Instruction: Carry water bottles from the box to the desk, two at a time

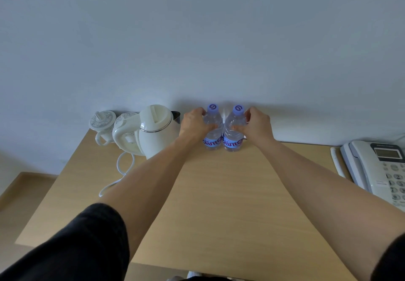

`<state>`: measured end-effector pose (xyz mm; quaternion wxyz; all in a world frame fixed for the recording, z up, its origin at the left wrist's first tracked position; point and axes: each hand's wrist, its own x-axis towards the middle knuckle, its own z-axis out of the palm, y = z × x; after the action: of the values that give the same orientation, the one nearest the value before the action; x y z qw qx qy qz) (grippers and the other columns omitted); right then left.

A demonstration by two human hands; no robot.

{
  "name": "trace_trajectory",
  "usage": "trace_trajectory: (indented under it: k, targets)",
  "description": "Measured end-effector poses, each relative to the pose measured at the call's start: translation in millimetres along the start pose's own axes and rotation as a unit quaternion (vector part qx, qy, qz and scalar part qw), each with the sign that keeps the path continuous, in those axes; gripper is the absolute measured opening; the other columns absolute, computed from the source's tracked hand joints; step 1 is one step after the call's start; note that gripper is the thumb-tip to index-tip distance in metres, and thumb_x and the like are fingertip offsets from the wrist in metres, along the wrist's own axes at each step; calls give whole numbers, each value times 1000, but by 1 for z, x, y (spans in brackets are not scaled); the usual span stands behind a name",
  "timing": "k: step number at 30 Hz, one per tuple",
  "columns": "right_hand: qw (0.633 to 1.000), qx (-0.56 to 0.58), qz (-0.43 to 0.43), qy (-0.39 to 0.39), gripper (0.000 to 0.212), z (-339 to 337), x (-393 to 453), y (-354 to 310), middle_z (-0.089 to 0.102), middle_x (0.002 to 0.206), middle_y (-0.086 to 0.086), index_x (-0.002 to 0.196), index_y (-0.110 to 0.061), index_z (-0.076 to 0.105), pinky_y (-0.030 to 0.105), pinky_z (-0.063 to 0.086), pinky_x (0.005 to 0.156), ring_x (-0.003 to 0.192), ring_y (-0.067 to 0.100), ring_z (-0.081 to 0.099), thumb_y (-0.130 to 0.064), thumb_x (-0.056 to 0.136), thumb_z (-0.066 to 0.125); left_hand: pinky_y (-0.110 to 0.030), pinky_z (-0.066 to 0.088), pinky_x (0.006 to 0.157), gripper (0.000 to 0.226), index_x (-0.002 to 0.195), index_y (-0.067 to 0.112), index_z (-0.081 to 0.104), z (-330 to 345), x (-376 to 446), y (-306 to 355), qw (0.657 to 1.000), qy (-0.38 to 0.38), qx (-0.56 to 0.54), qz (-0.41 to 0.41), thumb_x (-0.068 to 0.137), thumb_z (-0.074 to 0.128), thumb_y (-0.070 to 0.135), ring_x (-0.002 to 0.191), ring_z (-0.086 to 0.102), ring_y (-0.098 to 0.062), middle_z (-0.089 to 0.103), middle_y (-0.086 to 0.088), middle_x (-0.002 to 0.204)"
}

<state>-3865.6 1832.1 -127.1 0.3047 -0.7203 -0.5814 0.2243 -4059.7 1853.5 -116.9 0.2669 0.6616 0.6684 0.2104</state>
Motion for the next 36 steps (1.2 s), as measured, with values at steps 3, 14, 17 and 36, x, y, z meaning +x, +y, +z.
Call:
trace_trajectory:
  k: [3,14,17,36]
  targets:
    - [999,-5,-29,-23,39,-6,3,5,63,89,9,92,-5,59,35,45,73,82,28,57,-20,72,89,-28,41,74,58,127,11,61,-1,1,0,1000,-5,-1,1,80,81,38,104,62,-25,69,-11,112]
    - [999,10,-34,-41,48,-10,2,6,62,98,1,107,-7,60,32,47,82,88,20,57,-19,70,89,-29,40,73,54,123,10,62,-2,1,2,1000,-4,3,7,81,80,37,100,63,-25,68,-10,108]
    - [998,8,-32,-45,49,-9,4,7,64,98,4,109,-7,62,31,47,81,86,20,56,-19,70,89,-30,45,75,53,122,9,62,-2,1,2,1000,-5,6,9,80,81,37,102,64,-28,69,-10,108]
    - [998,-12,-18,-57,51,-13,3,3,70,110,6,115,-9,63,25,44,82,99,22,65,-19,71,89,-29,42,74,49,120,8,62,-4,1,4,1000,-12,12,11,82,79,36,103,62,-28,68,-11,109]
